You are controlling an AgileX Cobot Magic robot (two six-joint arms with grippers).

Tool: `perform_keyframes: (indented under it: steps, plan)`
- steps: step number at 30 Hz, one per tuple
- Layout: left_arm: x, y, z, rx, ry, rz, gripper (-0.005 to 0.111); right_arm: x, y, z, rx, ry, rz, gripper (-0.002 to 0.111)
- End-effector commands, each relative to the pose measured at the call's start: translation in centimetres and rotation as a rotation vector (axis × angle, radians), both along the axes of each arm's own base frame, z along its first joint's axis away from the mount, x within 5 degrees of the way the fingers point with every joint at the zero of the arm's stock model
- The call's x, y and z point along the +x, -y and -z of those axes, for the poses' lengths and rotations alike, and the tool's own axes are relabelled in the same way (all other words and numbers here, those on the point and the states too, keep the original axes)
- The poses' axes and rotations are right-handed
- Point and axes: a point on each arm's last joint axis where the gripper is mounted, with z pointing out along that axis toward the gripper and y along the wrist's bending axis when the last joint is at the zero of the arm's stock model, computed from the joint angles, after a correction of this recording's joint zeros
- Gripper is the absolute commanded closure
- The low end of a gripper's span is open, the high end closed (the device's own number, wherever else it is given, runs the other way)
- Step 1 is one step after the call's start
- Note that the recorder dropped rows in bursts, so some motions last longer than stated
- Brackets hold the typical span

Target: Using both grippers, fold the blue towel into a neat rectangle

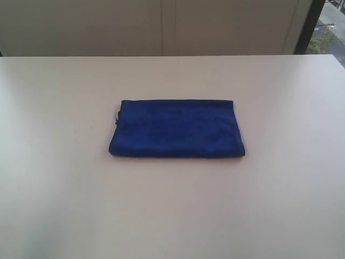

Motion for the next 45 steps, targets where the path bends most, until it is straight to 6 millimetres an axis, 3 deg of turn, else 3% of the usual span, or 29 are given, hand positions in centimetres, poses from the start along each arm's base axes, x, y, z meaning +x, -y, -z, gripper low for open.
perform_keyframes:
  steps: [1,25,35,45]
  plan:
    - [0.1,-0.3,1.0,-0.002,-0.001,-0.057,0.107,0.0,0.0,0.2,-0.007,0.002,0.001,0.108]
    - [0.1,-0.7,1.4,0.015,-0.029,-0.109,0.107,0.0,0.0,0.2,-0.006,0.002,0.001,0.108]
    - [0.2,-0.8,3.2,-0.014,-0.078,-0.126,0.107,0.0,0.0,0.2,-0.006,0.002,0.001,0.108]
    - [0.2,-0.8,3.2,-0.015,-0.076,-0.126,0.107,0.0,0.0,0.2,-0.006,0.002,0.001,0.108]
